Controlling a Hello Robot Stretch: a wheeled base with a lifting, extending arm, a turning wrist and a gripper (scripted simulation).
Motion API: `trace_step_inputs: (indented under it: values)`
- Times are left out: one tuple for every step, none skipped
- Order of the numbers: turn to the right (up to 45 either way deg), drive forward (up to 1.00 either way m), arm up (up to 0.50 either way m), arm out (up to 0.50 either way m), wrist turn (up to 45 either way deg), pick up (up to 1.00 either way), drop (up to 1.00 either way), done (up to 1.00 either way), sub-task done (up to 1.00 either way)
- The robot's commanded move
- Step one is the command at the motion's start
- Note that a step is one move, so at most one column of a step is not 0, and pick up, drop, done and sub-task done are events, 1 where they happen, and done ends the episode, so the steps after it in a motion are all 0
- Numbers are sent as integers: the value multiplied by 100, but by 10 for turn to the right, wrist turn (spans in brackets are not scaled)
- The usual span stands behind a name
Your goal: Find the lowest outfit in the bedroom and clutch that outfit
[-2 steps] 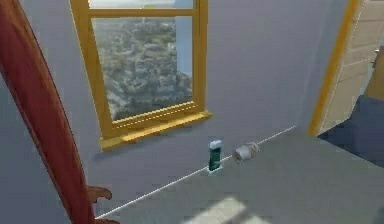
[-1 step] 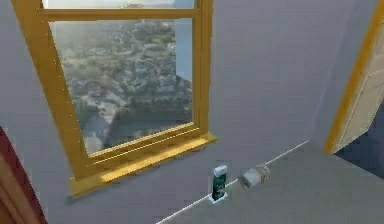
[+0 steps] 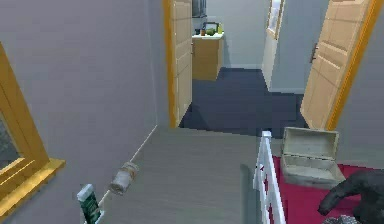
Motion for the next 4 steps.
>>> trace_step_inputs:
  values:
    - [60,0,0,0,0,0,0,0,0]
    - [0,35,0,0,0,0,0,0,0]
    - [-450,0,0,0,0,0,0,0,0]
    - [450,0,0,0,0,0,0,0,0]
